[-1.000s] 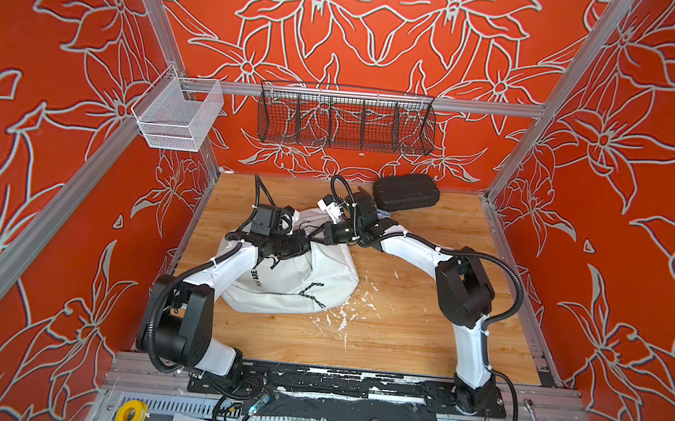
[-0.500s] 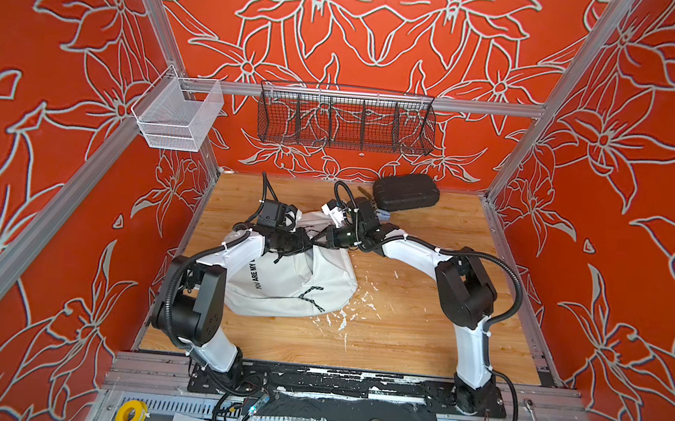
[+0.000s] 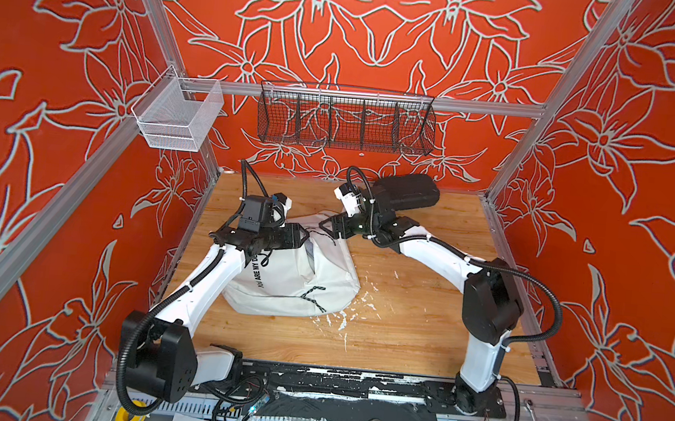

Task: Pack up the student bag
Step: 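Move the right gripper toward the metal valve while left holds the pocket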

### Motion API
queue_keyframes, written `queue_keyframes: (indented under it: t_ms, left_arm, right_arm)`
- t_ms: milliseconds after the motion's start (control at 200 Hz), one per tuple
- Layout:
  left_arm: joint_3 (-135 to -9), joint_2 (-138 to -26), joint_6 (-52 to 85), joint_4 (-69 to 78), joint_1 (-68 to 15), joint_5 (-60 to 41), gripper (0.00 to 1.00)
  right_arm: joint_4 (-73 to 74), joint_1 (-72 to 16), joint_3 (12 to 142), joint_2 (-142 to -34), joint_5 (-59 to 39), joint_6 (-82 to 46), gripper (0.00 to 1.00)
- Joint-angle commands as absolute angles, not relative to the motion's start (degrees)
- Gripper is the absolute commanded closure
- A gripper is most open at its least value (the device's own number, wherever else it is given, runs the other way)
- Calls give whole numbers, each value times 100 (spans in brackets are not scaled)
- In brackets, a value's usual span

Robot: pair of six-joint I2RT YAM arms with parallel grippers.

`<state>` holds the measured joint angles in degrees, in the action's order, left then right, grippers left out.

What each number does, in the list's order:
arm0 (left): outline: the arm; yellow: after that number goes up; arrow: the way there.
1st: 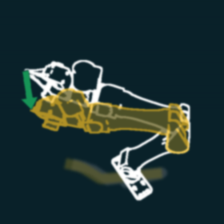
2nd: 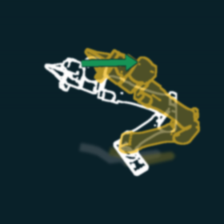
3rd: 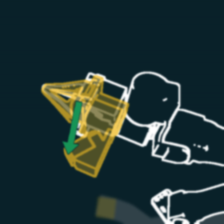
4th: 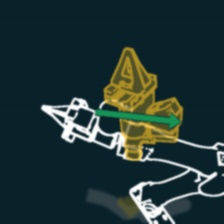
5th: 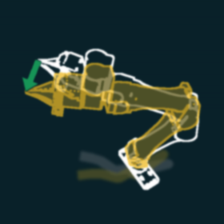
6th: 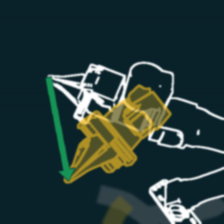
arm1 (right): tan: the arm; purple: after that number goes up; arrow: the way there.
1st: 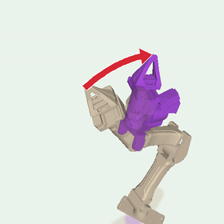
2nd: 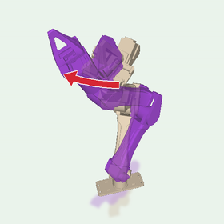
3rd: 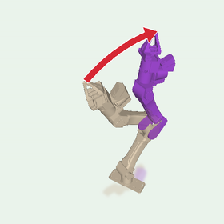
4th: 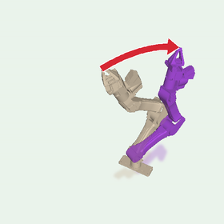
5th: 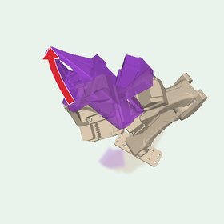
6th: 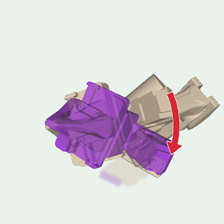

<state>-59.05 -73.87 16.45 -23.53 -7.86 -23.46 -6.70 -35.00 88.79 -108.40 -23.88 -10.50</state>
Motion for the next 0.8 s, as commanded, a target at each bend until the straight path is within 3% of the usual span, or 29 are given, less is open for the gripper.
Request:
queue_keyframes:
  t_ms: [0, 280, 796]
  left_arm:
    - [-6101, -7352, 1452, -2532, -773, -2052, 44]
    - [-6153, -7229, 1296, -2437, -765, -1705, 41]
    - [-6618, -7837, 1225, -2443, -765, -1703, 40]
  right_arm:
    - [-1799, -3032, 9274, -10866, -1384, 716, 15]
    - [-3135, -1998, 10217, -11934, -1360, 2914, 12]
    - [-4550, -1535, 12787, -14028, -1779, 3393, 14]
